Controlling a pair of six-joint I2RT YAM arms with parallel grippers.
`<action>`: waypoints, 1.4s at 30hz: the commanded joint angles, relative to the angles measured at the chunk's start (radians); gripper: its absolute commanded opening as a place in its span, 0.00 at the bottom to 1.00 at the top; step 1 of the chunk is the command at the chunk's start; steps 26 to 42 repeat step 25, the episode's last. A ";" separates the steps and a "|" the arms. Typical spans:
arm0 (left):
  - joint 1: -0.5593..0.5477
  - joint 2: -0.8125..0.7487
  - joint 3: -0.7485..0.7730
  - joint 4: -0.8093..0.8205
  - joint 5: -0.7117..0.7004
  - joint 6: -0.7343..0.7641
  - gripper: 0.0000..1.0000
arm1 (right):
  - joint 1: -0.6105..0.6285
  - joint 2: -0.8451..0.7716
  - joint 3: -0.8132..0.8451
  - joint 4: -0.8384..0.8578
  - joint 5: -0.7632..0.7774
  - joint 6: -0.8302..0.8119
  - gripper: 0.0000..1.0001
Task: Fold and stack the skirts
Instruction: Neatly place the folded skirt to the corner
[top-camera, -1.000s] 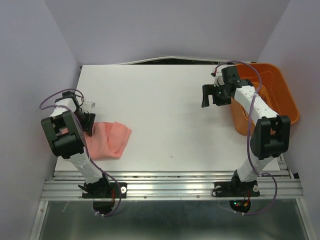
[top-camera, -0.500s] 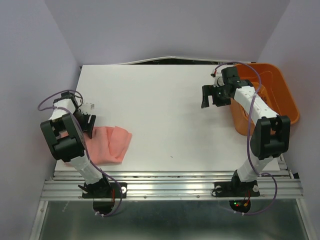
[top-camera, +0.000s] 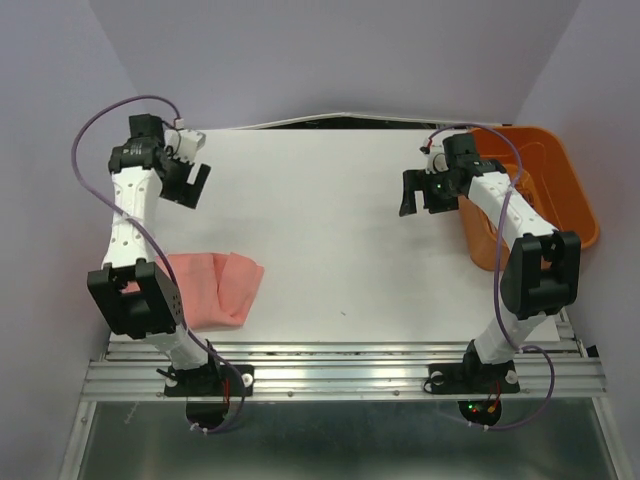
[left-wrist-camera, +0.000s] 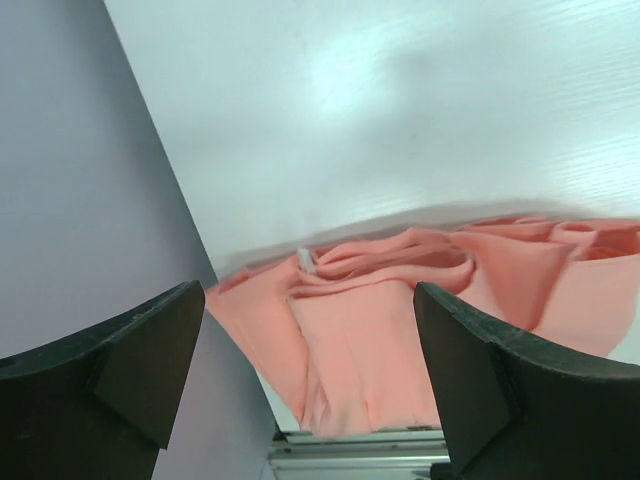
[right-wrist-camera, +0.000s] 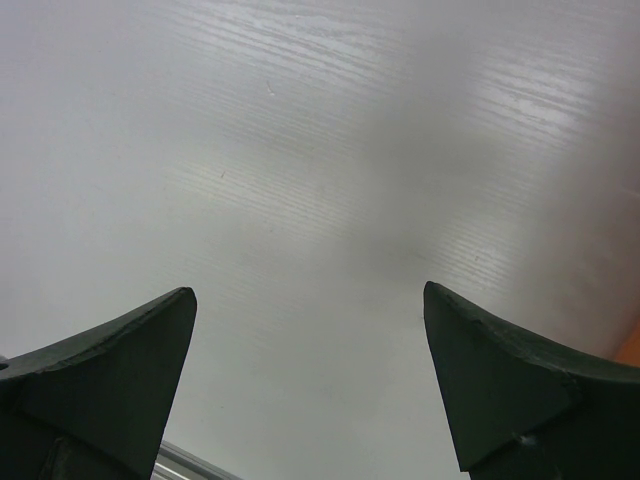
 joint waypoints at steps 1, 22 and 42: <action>-0.159 -0.074 0.049 0.065 -0.003 -0.025 0.98 | 0.004 -0.027 0.038 0.036 -0.030 0.003 1.00; -0.614 -0.090 -0.396 0.574 0.033 -0.341 0.98 | 0.004 -0.182 -0.275 0.170 -0.103 0.030 1.00; -0.614 -0.094 -0.387 0.567 0.029 -0.335 0.98 | 0.004 -0.182 -0.277 0.170 -0.112 0.029 1.00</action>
